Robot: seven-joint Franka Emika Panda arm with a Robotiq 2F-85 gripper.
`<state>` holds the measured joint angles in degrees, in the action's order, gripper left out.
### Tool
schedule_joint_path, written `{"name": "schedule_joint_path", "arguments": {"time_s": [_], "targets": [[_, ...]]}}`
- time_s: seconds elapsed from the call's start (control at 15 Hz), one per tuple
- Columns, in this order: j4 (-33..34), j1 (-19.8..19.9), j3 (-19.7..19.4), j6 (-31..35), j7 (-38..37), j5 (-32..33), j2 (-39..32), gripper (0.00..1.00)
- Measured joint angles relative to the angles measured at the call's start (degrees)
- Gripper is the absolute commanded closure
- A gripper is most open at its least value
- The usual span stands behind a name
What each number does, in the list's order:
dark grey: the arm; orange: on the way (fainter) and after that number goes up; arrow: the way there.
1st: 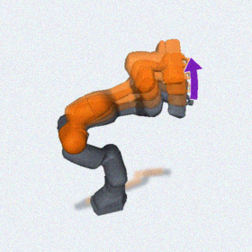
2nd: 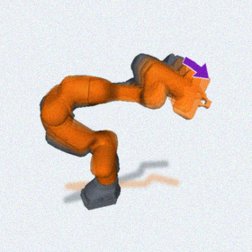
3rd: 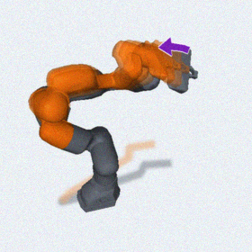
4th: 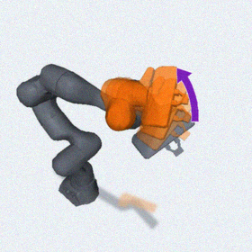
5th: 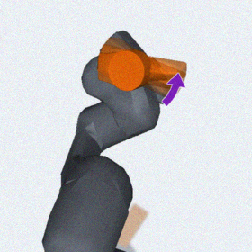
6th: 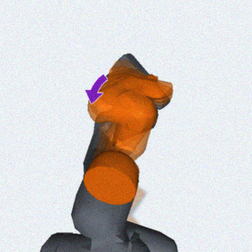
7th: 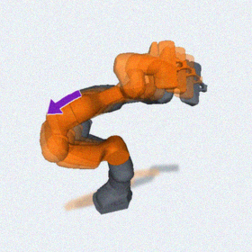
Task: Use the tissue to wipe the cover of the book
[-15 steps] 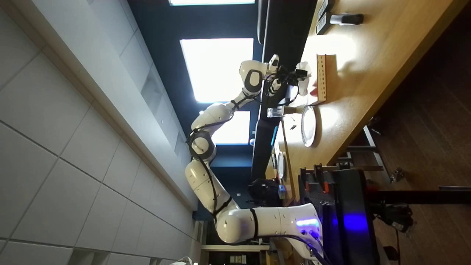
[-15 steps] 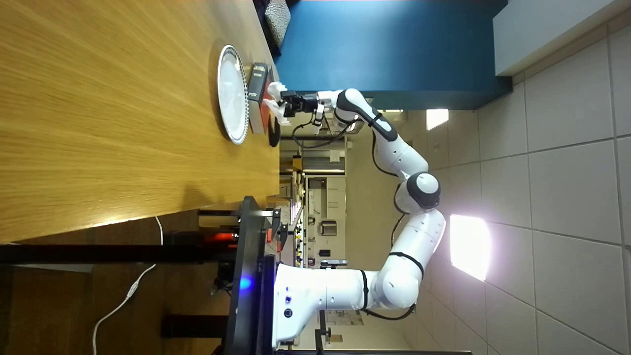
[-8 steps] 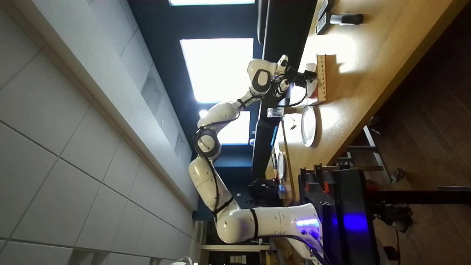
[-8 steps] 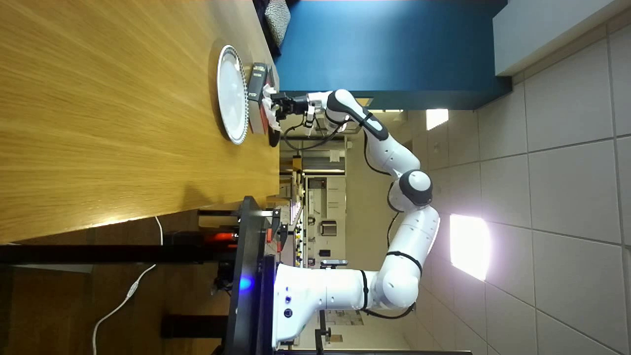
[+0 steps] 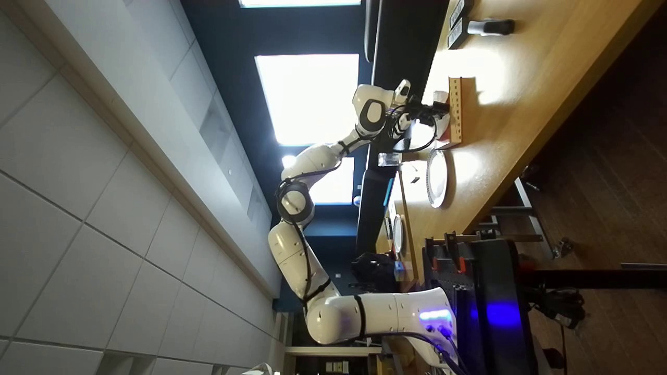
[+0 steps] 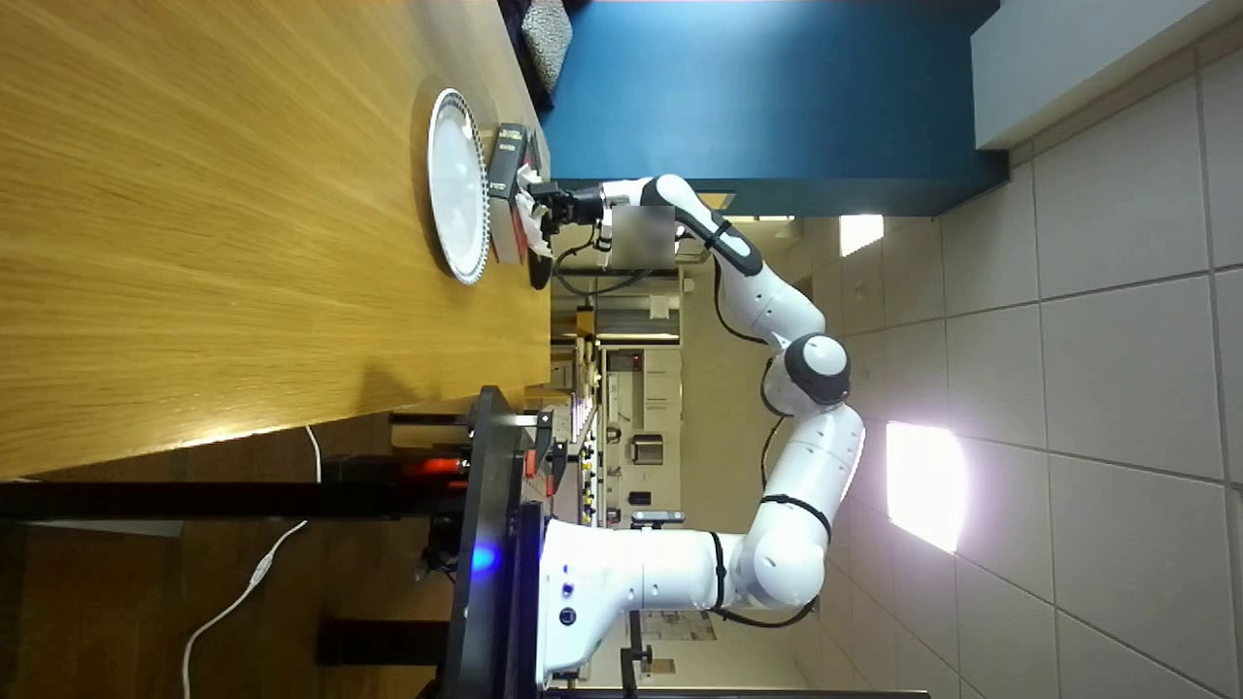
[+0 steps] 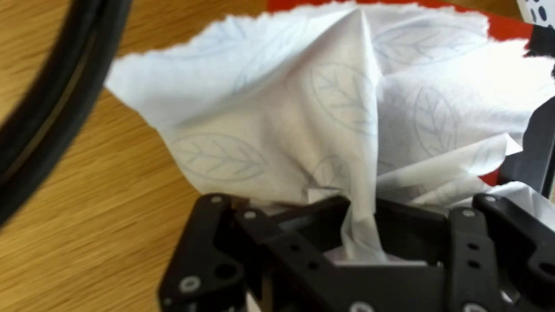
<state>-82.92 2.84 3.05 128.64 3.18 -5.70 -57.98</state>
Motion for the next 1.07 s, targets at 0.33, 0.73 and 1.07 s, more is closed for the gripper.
{"name": "schedule_joint_path", "arguments": {"time_s": [0.33,0.73,1.07], "targets": [[0.17,-1.64,3.20,-0.08,3.70,0.41,0.15,1.00],[0.18,-5.61,5.79,-1.29,6.84,0.92,0.14,1.00],[0.39,-4.42,3.69,-1.88,6.75,0.98,0.14,1.00]]}}
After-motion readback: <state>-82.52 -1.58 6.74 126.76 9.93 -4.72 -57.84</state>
